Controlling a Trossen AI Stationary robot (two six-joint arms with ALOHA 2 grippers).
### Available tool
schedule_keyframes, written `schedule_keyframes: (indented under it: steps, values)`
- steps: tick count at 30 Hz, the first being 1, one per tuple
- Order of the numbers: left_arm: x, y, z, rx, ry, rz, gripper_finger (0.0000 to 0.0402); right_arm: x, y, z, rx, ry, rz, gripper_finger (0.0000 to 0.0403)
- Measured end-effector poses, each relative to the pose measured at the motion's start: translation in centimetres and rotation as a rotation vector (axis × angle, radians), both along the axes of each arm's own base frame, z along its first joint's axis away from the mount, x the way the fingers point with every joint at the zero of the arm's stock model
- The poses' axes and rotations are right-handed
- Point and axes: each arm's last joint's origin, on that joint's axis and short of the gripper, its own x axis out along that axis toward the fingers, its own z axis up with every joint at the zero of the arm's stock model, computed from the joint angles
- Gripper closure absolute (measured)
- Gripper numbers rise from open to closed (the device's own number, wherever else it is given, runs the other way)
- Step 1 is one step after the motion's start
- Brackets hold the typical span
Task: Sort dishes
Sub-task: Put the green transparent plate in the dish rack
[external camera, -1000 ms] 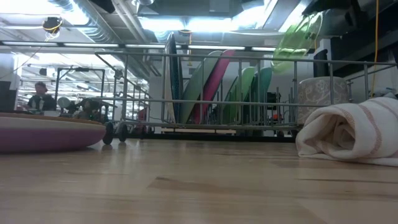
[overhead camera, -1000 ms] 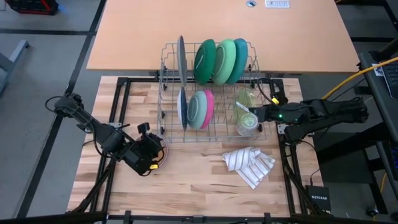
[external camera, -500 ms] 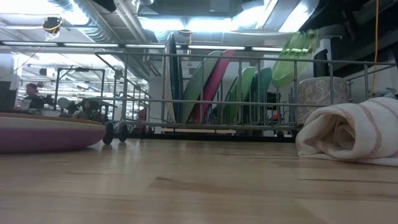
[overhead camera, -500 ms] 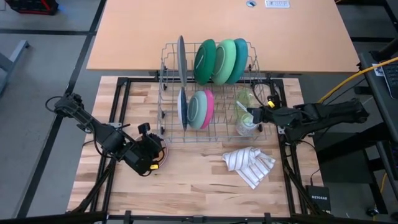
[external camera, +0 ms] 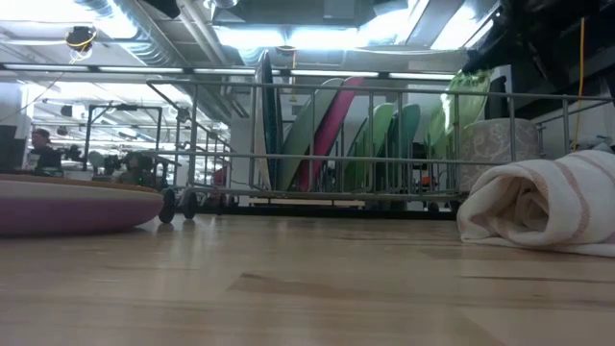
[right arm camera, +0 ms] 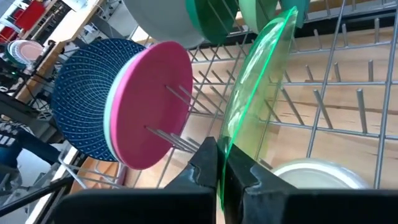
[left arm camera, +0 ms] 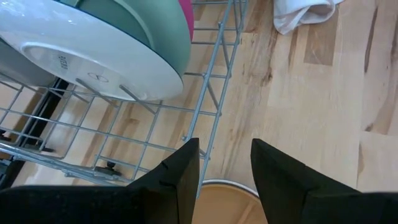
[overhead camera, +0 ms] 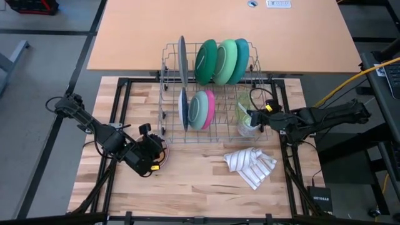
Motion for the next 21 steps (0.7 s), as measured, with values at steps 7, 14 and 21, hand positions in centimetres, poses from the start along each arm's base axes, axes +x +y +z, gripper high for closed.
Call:
schedule_keyframes:
  steps: [7, 14, 21]
  values:
    - [0.0, 0.0, 0.0, 0.0, -0.001, 0.001, 0.0268, 0.2, 0.1, -1.9, -0.003, 0.016, 0.001, 0.0402]
    - [0.0, 0.0, 0.0, -0.01, -0.006, 0.011, 0.0268, 0.5, 0.1, -3.9, -0.008, 0.069, 0.009, 0.0394]
    - [0.0, 0.0, 0.0, -0.011, -0.007, 0.012, 0.0268, 0.9, 0.2, -4.3, -0.028, 0.08, -0.011, 0.0392]
